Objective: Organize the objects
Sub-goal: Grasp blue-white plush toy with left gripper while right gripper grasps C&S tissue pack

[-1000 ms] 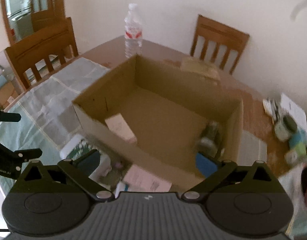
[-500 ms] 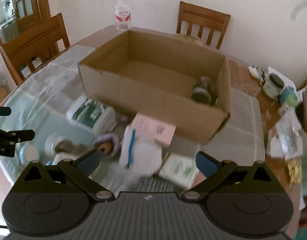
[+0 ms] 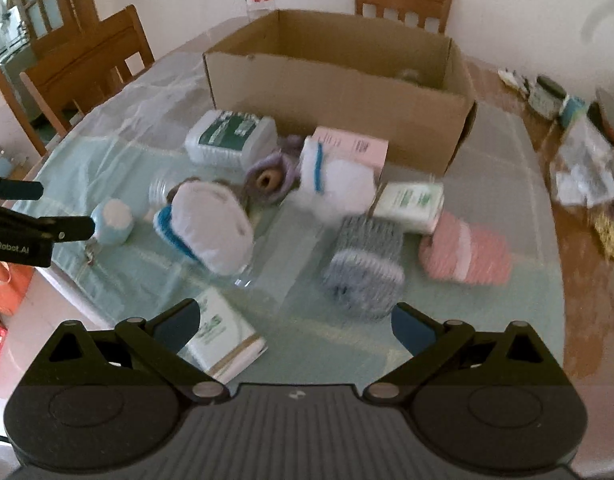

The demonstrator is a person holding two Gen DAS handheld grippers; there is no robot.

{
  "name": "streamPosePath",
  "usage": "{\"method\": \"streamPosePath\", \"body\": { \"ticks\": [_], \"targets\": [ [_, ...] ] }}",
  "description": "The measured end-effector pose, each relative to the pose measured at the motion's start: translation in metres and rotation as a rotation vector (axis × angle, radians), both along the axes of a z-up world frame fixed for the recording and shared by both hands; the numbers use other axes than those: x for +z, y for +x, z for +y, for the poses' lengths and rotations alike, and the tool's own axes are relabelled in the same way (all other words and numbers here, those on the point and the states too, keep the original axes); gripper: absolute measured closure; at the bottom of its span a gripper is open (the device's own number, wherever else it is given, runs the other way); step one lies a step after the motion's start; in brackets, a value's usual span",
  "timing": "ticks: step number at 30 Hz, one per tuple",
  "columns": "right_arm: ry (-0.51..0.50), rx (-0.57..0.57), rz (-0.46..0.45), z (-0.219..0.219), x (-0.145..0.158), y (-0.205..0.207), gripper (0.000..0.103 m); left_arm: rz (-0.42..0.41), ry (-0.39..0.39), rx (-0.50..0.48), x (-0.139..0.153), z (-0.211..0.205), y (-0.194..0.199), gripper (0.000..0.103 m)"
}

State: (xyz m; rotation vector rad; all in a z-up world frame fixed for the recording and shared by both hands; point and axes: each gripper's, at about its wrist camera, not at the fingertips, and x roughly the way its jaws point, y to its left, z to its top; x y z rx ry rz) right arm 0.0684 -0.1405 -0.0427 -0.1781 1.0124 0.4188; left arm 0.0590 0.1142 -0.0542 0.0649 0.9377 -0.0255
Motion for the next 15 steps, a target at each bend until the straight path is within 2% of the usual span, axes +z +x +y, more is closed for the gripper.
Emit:
{"method": "streamPosePath", "body": {
  "ticks": [8,15],
  "targets": [
    [0.053,-0.226,0.086,0.027,-0.036,-0.016,0.0,0.006,0.013,-0.163,-0.006,0.024,0.003,0.002],
    [0.023,-0.385,0.055,0.058,-0.058,-0.02,0.0,0.0,0.0,-0.261,-0.011,0.041,0.01,0.002]
  ]
}}
